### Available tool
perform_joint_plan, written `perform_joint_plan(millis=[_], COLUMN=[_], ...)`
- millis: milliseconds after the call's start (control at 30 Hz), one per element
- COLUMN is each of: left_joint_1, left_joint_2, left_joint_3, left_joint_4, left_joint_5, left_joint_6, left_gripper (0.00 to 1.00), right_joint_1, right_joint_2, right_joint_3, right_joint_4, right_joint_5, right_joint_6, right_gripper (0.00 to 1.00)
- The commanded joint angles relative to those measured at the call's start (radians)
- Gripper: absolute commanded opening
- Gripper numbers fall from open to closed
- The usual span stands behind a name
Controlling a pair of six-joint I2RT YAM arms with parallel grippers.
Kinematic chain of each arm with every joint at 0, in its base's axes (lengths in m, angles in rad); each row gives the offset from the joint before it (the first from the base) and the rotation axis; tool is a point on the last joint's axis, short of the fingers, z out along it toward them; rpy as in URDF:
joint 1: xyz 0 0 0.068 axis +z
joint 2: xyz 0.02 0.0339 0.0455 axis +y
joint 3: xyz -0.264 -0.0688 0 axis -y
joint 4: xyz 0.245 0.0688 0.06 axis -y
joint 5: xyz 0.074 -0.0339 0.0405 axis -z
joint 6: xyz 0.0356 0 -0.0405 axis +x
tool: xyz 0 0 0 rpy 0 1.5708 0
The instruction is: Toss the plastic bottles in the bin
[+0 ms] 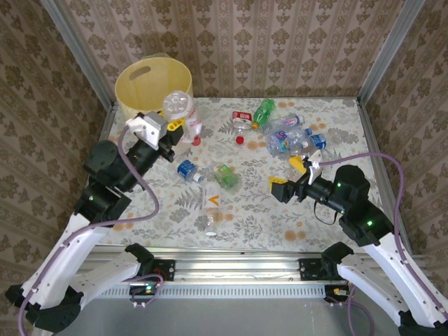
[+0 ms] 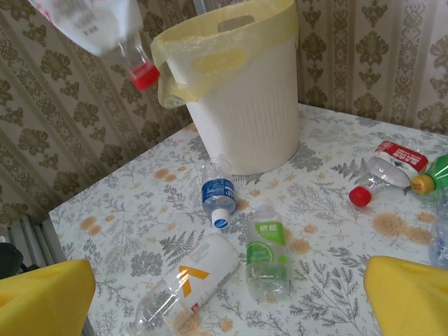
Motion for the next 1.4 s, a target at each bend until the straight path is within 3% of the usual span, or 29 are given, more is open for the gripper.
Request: perform_joint_plan(millis=[0, 367, 533, 667, 867, 967, 1000, 1067, 1100, 1233, 1367], left_joint_1=[0.009, 0.010, 0.038, 0.155, 0.488, 0.606, 0.632, 0.663, 0.668, 0.663, 0.649], left_joint_2=[-0.025, 0.009, 0.074, 0.120, 0.238, 0.371, 0.412, 0.463, 0.474, 0.426, 0.330], left_joint_3=[-0.005, -0.066, -0.042, -0.029, 0.040, 0.095, 0.105, 0.118, 0.129, 0.194, 0.281], left_joint_4=[0.159, 0.651, 0.738, 0.720, 0.471, 0.330, 0.304, 0.270, 0.245, 0.141, -0.014], left_joint_5=[-0.035, -0.135, -0.183, -0.166, -0.050, 0.040, 0.064, 0.121, 0.140, 0.189, 0.184], left_joint_6=[0.135, 0.377, 0.422, 0.283, -0.136, -0.265, -0.301, -0.351, -0.366, -0.394, -0.380], left_gripper=[0.00, 0.00, 0.00, 0.00, 0.05, 0.15, 0.29, 0.77, 0.87, 0.99, 1.00], right_joint_1=[0.005, 0.005, 0.005, 0.005, 0.005, 0.005, 0.006, 0.006, 0.006, 0.007, 0.006], right_joint_2=[0.007, 0.005, 0.003, 0.003, 0.002, 0.002, 0.000, -0.002, -0.001, -0.003, 0.000], right_joint_3=[-0.009, -0.012, -0.013, -0.014, -0.015, -0.013, -0.014, -0.015, -0.015, -0.015, -0.021], right_joint_4=[0.029, 0.035, 0.037, 0.039, 0.040, 0.039, 0.041, 0.037, 0.035, 0.030, 0.035], right_joint_5=[-0.024, -0.028, -0.033, -0.037, -0.054, -0.065, -0.071, -0.078, -0.082, -0.094, -0.095], right_joint_6=[-0.011, -0.014, -0.014, -0.015, -0.014, -0.013, -0.011, -0.009, -0.006, 0.002, 0.004], right_gripper=[1.00, 1.00, 1.00, 1.00, 1.00, 1.00, 1.00, 1.00, 1.00, 1.00, 1.00])
